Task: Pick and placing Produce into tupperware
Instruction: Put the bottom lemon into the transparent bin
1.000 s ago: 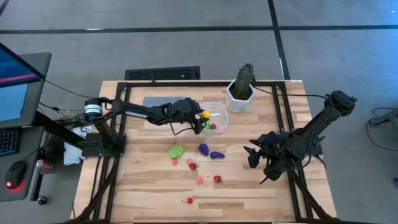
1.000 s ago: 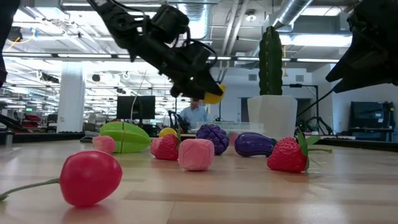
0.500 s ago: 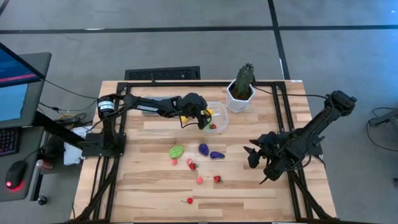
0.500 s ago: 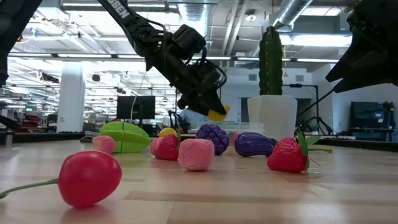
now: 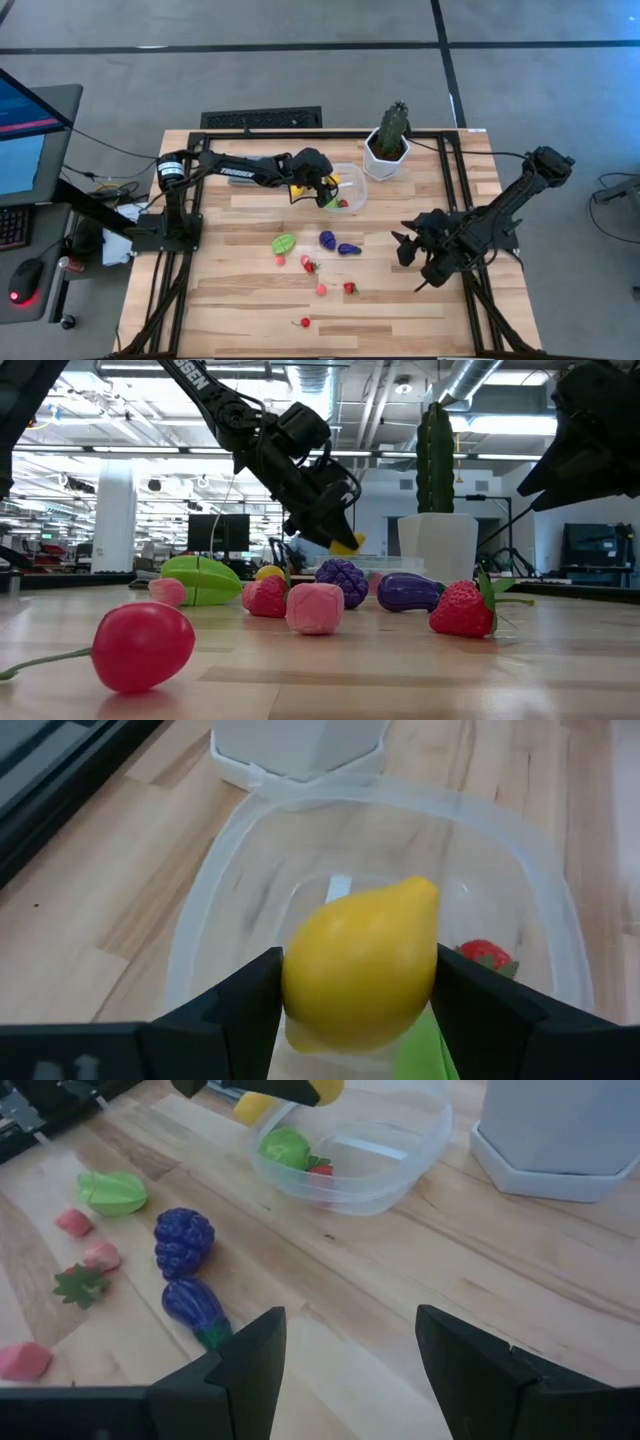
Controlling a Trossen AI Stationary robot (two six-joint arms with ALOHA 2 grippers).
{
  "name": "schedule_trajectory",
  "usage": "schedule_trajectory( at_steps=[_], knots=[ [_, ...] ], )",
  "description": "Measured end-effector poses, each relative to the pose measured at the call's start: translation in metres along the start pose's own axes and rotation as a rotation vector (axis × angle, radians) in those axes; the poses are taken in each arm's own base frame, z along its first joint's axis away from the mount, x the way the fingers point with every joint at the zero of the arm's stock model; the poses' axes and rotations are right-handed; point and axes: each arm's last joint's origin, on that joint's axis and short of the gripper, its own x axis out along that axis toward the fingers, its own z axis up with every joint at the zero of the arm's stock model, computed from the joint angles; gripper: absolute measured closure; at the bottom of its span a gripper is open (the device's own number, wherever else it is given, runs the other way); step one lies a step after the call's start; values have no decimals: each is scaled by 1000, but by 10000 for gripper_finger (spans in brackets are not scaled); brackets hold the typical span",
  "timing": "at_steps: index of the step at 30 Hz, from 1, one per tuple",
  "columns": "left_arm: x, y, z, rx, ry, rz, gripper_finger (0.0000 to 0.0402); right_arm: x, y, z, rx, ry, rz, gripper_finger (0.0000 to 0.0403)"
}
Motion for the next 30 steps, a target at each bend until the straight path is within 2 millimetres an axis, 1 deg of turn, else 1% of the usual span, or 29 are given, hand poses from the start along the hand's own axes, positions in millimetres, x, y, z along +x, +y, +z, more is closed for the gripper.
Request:
schedule_trajectory(
  at_steps=[12, 21, 30],
  knots=[
    [0, 0, 0, 16, -4, 5, 183, 0, 0, 0, 0, 0, 0, 154],
    [0, 0, 1, 17, -7, 7, 161, 0, 0, 0, -1, 0, 0, 154],
    [0, 0, 1, 17, -8, 8, 161, 0, 0, 0, -1, 0, -1, 154]
  ],
)
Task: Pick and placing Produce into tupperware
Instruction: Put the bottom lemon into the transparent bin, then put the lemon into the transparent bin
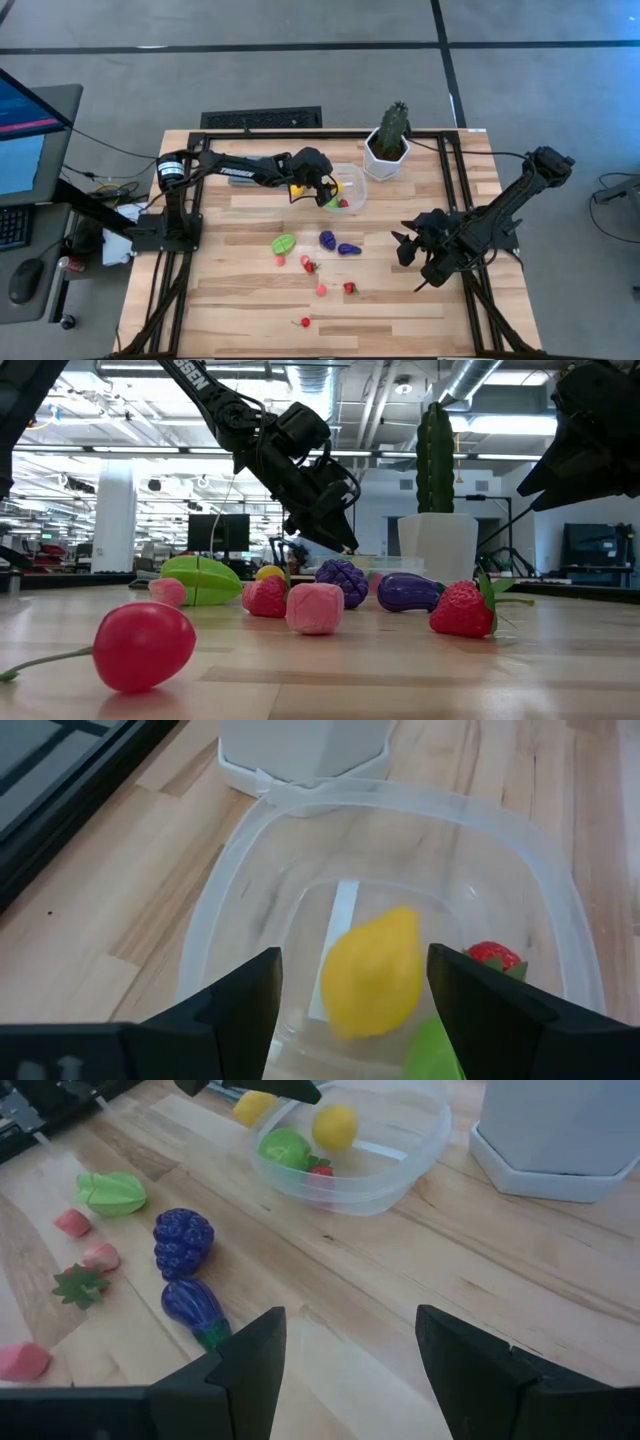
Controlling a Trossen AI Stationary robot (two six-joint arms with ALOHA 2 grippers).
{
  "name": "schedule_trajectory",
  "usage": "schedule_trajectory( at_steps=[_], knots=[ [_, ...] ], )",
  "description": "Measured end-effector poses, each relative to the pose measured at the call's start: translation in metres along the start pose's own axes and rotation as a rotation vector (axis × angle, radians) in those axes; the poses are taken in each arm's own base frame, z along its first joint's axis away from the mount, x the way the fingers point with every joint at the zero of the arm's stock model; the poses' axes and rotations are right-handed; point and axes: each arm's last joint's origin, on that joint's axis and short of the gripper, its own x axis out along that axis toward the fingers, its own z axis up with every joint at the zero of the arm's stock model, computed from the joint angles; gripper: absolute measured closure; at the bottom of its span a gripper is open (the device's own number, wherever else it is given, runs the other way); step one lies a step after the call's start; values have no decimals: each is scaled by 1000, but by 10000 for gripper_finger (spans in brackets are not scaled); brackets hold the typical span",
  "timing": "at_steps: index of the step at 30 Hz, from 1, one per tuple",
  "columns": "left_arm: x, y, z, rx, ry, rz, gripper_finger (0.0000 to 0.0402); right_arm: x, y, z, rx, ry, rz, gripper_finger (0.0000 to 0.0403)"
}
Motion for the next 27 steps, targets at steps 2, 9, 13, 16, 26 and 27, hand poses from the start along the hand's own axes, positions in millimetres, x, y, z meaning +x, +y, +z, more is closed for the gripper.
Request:
schedule_trajectory(
  at_steps=[2, 9, 13, 16, 26, 27],
  knots=[
    [-1, 0, 1, 1, -1, 0, 161, 0, 0, 0, 0, 0, 0, 154],
    [-14, -1, 12, 48, 9, -1, 161, 0, 0, 0, 0, 0, 0, 154],
    [-25, -1, 23, 91, 4, -1, 161, 0, 0, 0, 0, 0, 0, 154],
    [-33, 0, 26, 119, 30, 3, 161, 0, 0, 0, 0, 0, 0, 154],
    [-42, 1, 2, 144, 304, -4, 161, 0, 0, 0, 2, 0, 1, 154],
    [-43, 1, 0, 142, 316, -8, 161, 0, 0, 0, 1, 0, 1, 154]
  ],
)
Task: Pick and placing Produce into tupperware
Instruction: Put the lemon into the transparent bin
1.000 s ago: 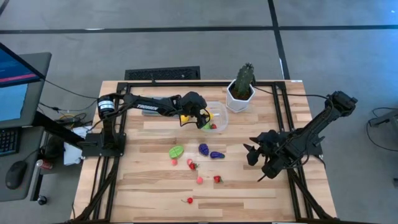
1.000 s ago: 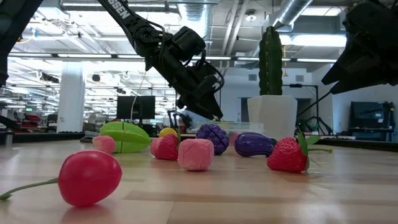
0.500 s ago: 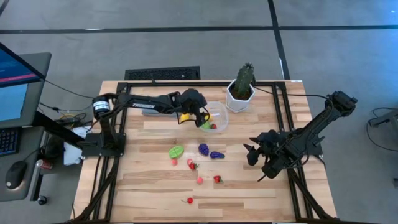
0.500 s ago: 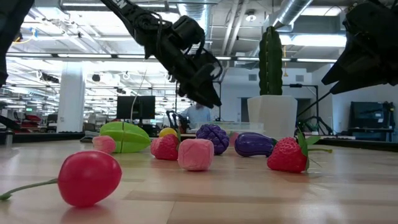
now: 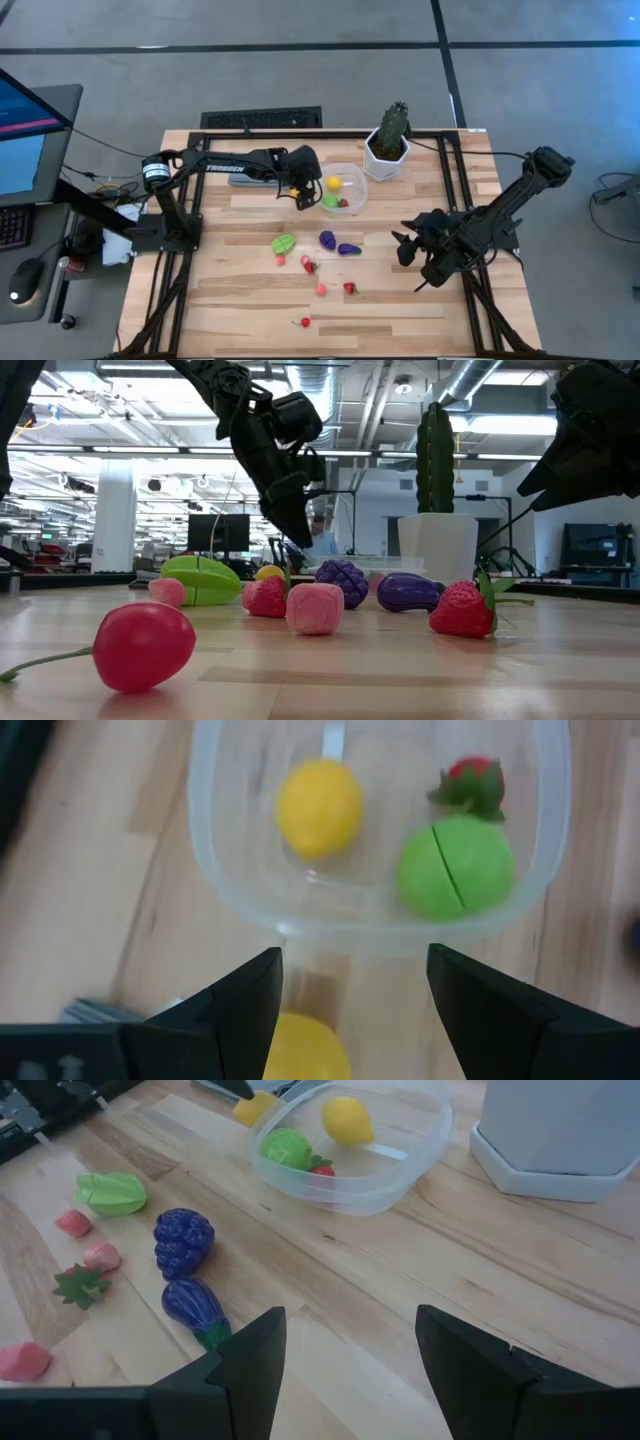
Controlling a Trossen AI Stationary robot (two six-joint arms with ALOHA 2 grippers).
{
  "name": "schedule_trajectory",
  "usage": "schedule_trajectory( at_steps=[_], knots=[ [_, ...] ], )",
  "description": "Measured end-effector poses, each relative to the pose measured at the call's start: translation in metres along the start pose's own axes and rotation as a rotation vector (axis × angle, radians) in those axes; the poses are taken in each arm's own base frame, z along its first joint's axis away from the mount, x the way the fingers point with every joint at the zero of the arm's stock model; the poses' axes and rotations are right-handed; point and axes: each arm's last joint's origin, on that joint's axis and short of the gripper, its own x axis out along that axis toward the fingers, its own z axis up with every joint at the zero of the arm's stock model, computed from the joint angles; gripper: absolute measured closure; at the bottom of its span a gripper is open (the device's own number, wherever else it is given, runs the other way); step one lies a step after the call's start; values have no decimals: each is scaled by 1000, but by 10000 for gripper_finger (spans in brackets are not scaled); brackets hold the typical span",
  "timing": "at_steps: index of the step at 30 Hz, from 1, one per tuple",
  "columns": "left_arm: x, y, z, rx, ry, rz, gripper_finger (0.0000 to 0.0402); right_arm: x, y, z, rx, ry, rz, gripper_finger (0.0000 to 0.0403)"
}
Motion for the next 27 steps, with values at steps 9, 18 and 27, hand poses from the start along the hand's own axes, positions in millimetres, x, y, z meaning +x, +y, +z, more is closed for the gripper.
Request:
schedule_trajectory(
  at_steps=[9, 18, 27],
  knots=[
    [-13, 1, -3, -14, 12, 19, 161, 0, 0, 0, 0, 1, 3, 154],
    [-14, 13, -22, -55, 176, 65, 162, 0, 1, 0, 6, 4, 9, 154],
    [-14, 21, -25, -273, 181, 87, 162, 1, 1, -2, -7, 5, -2, 154]
  ],
)
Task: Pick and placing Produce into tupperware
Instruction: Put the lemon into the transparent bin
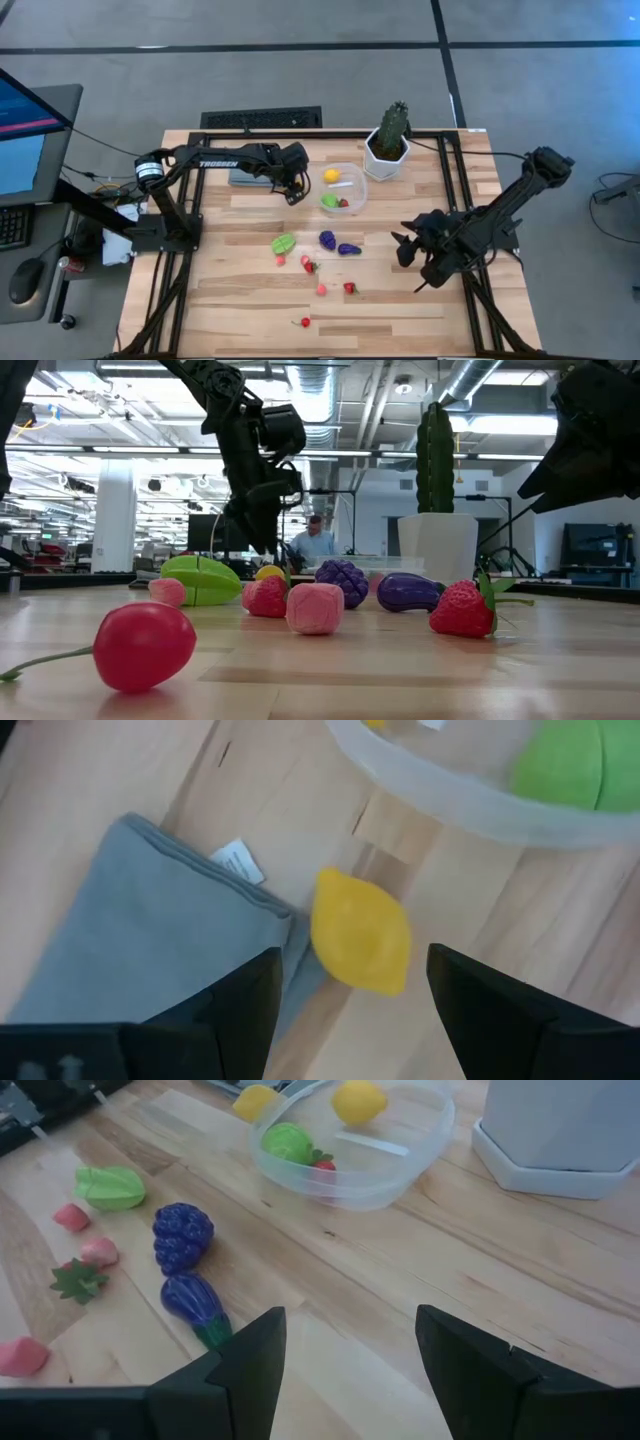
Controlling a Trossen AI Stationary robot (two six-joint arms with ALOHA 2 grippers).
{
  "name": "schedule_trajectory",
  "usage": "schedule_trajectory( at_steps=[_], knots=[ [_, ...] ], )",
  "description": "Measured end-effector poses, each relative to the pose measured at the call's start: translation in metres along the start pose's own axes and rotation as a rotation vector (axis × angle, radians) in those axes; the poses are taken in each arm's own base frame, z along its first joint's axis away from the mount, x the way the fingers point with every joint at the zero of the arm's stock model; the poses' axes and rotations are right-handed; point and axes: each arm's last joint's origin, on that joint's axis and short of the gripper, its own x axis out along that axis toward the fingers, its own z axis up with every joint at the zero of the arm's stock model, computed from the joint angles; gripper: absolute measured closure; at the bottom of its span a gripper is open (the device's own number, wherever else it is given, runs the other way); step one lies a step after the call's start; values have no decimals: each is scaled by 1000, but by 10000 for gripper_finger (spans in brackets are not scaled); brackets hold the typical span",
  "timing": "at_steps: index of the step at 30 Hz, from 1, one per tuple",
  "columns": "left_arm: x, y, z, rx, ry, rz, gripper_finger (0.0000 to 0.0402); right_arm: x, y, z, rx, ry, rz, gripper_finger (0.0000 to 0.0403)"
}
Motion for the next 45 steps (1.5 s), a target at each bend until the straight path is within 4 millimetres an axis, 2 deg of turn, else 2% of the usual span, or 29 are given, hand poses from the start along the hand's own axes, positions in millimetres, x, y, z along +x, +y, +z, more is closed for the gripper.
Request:
schedule_trajectory(
  at_steps=[9, 19, 45],
  knots=[
    [1, 2, 0, -214, 9, -14, 162, 1, 1, -2, -10, 1, -7, 154],
    [2, 4, 0, -342, 9, -17, 162, 1, 1, -2, -11, -1, -9, 154],
    [4, 5, 4, -337, -30, 5, 162, 1, 2, -1, 2, -4, 0, 154]
  ],
)
